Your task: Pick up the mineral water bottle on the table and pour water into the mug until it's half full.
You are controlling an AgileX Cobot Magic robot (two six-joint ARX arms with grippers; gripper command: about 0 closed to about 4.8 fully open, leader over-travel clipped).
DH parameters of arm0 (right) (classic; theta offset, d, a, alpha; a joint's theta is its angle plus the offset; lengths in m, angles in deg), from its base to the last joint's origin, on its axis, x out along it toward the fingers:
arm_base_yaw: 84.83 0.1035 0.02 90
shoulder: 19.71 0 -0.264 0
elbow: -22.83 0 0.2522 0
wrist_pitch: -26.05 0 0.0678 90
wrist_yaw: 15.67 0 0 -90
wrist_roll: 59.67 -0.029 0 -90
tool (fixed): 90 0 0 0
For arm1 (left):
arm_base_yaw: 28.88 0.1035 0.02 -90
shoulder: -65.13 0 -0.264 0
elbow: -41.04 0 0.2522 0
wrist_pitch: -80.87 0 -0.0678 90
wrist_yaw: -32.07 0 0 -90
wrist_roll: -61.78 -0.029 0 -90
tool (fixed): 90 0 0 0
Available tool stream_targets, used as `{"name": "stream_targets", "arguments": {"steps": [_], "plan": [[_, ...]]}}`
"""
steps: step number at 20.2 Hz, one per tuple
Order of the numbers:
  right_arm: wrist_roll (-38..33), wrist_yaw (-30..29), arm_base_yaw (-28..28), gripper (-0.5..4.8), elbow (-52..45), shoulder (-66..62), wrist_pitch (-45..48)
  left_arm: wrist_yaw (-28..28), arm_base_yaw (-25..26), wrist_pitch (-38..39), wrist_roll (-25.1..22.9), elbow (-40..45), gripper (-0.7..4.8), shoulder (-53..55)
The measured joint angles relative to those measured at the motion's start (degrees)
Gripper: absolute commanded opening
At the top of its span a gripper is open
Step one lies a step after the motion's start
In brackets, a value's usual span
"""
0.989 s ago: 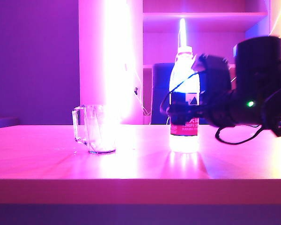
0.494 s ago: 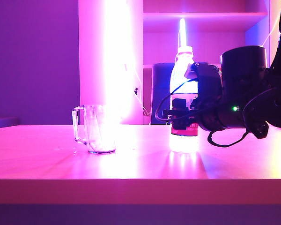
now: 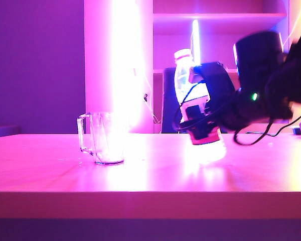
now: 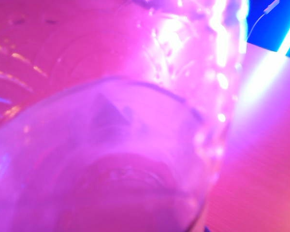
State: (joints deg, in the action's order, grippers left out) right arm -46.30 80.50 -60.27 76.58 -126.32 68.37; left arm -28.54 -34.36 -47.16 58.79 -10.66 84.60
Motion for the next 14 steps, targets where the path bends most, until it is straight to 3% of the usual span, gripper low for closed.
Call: {"name": "stream_targets", "arguments": {"steps": [2, 7, 14], "plan": [[7.17, 2.67, 0.07, 2.52, 0.42, 4.81, -9.20, 0.00, 0.00, -0.07, 0.00, 0.00, -0.05, -0.04], [21.70, 11.61, 1.20, 2.52, 12.57, 7.32, -34.49, -0.76, 0.00, -0.28, 0.00, 0.00, -0.05, -0.13], [36.15, 16.35, 4.74, 2.52, 23.67, 6.99, -44.13, -8.20, 0.00, -1.16, 0.00, 0.00, -0.05, -0.13]]}}
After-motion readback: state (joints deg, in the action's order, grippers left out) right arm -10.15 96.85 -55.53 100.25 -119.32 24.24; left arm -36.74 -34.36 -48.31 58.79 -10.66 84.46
